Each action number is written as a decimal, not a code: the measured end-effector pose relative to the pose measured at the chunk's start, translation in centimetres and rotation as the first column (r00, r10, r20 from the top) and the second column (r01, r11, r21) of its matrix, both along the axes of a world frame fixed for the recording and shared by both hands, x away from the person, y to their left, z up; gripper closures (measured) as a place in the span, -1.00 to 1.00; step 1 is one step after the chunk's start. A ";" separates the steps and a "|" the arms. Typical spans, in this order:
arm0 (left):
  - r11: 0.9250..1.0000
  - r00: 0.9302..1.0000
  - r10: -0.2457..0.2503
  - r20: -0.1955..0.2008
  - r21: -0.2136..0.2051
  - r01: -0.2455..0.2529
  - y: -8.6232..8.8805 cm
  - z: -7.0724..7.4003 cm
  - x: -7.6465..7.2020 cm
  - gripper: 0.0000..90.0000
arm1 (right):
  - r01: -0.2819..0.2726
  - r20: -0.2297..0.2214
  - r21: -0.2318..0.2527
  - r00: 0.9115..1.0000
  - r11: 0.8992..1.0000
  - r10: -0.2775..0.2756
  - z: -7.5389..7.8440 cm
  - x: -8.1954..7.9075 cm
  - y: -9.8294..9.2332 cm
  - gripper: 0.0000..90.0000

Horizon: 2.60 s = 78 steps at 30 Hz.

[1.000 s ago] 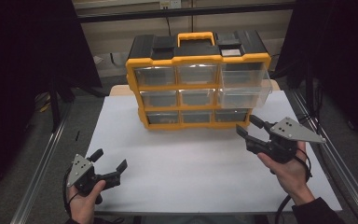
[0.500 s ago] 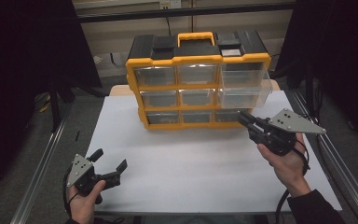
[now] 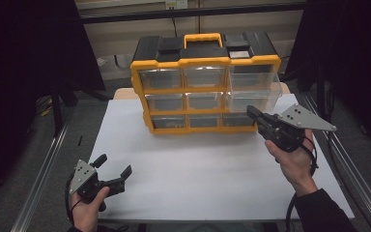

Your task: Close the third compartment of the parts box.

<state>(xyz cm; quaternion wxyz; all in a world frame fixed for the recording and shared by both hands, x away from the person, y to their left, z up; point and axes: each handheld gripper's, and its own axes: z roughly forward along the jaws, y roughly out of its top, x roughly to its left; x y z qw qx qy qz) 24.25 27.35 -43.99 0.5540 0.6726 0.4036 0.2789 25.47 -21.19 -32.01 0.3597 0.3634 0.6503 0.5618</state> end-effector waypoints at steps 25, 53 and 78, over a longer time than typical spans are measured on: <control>1.000 1.000 -0.004 0.000 0.009 0.004 0.0 0.0 0.0 -0.95 | 0.058 0.037 -0.008 0.998 0.998 -0.058 -0.5 1.5 -0.6 1.00; 1.000 1.000 -0.002 0.002 -0.004 0.002 0.0 0.0 0.1 -0.95 | 0.081 0.073 -0.010 0.994 0.997 -0.080 -0.7 2.7 -0.7 1.00; 1.000 1.000 -0.006 0.000 0.010 0.006 0.0 0.0 0.1 -0.94 | 0.112 0.065 -0.005 0.992 0.994 -0.111 -0.8 4.5 -0.7 1.00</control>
